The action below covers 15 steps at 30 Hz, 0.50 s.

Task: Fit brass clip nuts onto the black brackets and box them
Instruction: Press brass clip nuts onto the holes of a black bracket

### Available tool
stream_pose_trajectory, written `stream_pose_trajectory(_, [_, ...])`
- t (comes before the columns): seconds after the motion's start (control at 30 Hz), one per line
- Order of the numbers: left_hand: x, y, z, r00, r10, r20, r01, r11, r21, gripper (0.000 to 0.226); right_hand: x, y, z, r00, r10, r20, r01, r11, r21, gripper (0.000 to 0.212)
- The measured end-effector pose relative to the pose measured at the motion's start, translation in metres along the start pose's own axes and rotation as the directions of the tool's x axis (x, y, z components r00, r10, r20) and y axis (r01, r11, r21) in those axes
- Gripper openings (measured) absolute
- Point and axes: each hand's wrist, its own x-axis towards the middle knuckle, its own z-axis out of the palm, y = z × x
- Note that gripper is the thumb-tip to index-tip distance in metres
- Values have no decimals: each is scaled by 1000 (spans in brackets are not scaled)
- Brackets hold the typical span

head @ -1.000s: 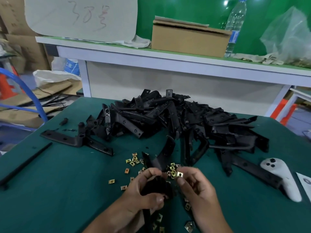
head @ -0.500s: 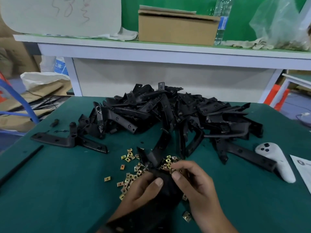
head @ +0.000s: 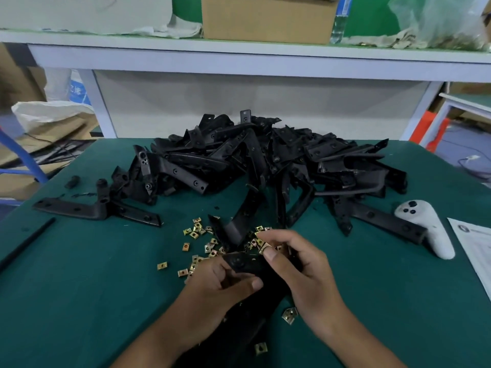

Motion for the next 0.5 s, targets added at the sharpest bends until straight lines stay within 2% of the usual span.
stream_pose_trajectory(0.13, [-1, 1, 4, 999, 18, -43, -17, 1000, 10, 24, 1, 1, 1, 1000, 12, -7, -12, 999, 32, 16])
stream_pose_trajectory(0.33, [-4, -1, 6, 993, 103, -62, -85, 966, 245, 16, 4, 0, -5, 996, 83, 20, -84, 990, 109, 20])
stream_pose_trajectory(0.5, [-4, -4, 4, 987, 152, -58, -126, 940, 316, 19, 3, 2, -4, 996, 89, 27, -91, 990, 109, 20])
